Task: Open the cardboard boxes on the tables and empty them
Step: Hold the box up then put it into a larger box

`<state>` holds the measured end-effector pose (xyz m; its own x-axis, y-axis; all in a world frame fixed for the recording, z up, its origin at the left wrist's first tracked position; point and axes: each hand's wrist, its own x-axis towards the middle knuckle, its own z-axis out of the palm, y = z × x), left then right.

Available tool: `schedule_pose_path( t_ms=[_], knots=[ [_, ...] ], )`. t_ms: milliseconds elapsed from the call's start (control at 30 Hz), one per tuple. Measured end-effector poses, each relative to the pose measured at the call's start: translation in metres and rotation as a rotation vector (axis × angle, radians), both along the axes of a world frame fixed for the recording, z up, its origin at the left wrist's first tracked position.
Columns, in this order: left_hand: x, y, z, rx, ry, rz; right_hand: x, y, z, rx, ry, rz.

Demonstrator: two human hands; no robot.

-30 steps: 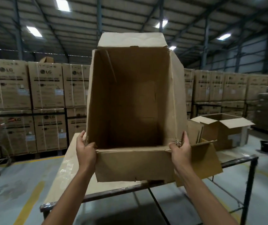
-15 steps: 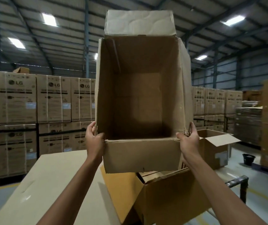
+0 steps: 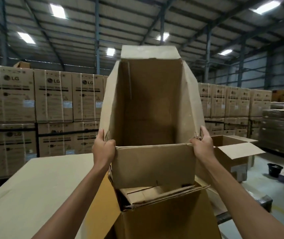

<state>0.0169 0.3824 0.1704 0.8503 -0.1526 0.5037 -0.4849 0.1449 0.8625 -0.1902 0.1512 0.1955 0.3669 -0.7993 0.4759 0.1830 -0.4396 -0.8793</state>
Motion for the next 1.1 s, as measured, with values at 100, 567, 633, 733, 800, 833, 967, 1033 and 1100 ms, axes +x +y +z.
schedule_pose_path(
  t_ms=[100,567,633,733,800,833,967,1033,1100],
  knots=[
    [0.004,-0.039,-0.008,0.030,0.043,0.111,0.012,-0.046,-0.001,-0.051,0.058,0.036],
    [0.001,-0.127,-0.099,0.639,0.229,0.589,0.091,-0.171,-0.073,-0.003,0.414,0.302],
    [0.009,-0.124,-0.103,0.661,0.284,0.593,0.106,-0.169,-0.070,-0.004,0.430,0.314],
    [0.023,-0.117,-0.103,0.753,0.227,0.661,0.125,-0.167,-0.067,-0.045,0.442,0.317],
    [0.026,-0.119,-0.103,0.766,0.146,0.696,0.131,-0.167,-0.070,-0.078,0.404,0.330],
    [0.026,-0.121,-0.103,0.748,0.108,0.709,0.134,-0.169,-0.072,-0.098,0.383,0.332],
    [0.032,-0.130,-0.096,0.654,-0.038,0.727,0.145,-0.178,-0.079,-0.135,0.321,0.312],
    [0.040,-0.134,-0.091,0.656,-0.146,0.729,0.148,-0.183,-0.084,-0.109,0.317,0.319],
    [0.045,-0.138,-0.087,0.700,-0.197,0.707,0.151,-0.192,-0.089,-0.081,0.339,0.324]
  ],
)
